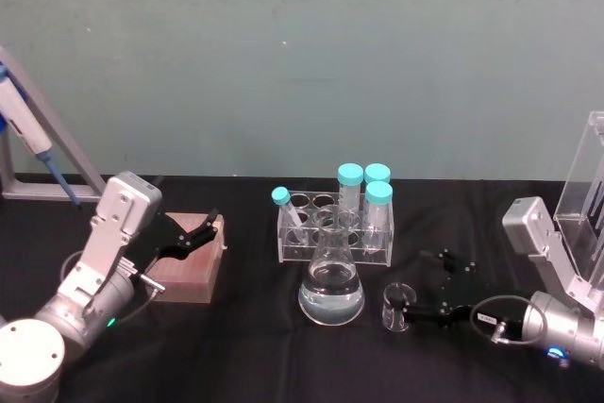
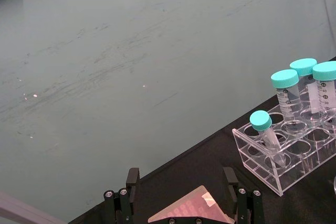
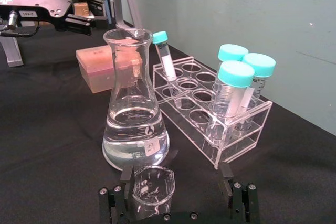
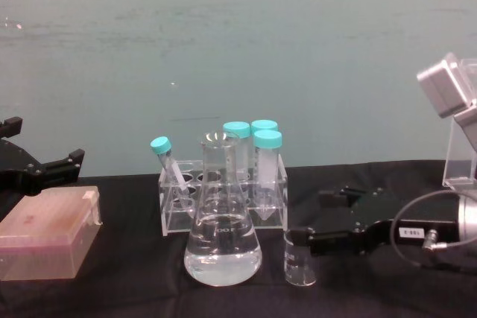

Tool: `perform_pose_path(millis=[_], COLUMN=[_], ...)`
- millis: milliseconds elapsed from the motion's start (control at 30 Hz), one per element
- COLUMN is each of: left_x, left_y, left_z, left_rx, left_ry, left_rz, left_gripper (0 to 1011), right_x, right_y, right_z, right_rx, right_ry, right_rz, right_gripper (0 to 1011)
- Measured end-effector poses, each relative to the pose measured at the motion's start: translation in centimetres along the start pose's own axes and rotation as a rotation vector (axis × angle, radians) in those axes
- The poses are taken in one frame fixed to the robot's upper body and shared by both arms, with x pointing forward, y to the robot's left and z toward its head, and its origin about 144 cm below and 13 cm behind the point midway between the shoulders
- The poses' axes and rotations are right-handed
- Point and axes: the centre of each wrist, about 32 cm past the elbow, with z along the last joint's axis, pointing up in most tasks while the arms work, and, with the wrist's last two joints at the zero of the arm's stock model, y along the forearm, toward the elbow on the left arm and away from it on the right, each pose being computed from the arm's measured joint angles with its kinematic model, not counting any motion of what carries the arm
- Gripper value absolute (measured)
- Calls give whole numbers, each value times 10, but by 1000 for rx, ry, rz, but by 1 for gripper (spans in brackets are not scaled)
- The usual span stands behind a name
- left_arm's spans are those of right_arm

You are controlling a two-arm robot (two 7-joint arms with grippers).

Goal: Place the experimental apparatus aside using one hand.

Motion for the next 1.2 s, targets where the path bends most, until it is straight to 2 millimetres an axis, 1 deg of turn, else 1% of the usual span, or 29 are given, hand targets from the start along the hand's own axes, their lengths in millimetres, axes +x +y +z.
perform_pose_path(millis=[433, 900, 1200], left_x=[0, 0, 0], left_y=[0, 0, 0], left_z=[0, 0, 0], left_rx=[0, 0, 0], left_ry=[0, 0, 0], left_rz=[0, 0, 0], left_gripper=[1000, 1000, 1000], right_x=[-1, 0, 0], right_y=[5, 2, 5], right_z=[0, 1, 1], right_rx=[-2, 20, 18], right_ry=[-16, -10, -21], right_rz=[46, 16, 51], right_gripper=[1003, 1003, 1003])
